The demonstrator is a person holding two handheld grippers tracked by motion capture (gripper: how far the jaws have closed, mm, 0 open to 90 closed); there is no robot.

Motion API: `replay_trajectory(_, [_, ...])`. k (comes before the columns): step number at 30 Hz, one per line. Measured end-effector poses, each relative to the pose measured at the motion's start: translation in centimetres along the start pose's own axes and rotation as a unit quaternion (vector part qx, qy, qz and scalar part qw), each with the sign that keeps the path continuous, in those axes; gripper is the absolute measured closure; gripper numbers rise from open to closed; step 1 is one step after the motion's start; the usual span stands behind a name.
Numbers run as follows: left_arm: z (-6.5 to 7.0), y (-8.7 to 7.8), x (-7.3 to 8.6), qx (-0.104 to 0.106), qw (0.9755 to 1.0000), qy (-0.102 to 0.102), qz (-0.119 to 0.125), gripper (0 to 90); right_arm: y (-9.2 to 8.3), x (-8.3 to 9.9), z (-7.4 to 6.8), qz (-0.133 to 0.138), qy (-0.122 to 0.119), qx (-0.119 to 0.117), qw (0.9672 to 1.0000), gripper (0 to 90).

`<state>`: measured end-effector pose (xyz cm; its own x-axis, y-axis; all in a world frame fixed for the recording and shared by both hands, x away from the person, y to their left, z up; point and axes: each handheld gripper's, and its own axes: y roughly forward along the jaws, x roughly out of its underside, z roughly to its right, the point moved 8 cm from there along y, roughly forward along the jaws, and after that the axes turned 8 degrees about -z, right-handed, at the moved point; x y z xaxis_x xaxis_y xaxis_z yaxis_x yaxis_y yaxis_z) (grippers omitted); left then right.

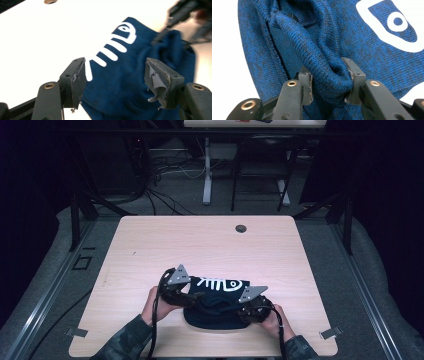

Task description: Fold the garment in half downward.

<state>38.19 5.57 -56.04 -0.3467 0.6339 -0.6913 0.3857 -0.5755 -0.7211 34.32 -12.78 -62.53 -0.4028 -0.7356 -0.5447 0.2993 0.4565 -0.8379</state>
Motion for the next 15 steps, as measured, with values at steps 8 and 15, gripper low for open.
replay_trajectory(8, [1.2, 3.4, 2.2, 0.01, 0.999, 0.002, -0.044, 31.9, -0.6, -0.2, -0.3, 0.001, 0.014, -0.023, 0.9996, 45.8])
replay_trajectory(15, [1.0, 2.5, 2.3, 0.004, 0.9994, 0.0, -0.033, 31.2, -3.9, -1.6, -0.5, 0.051, 0.033, -0.067, 0.9959, 38.4])
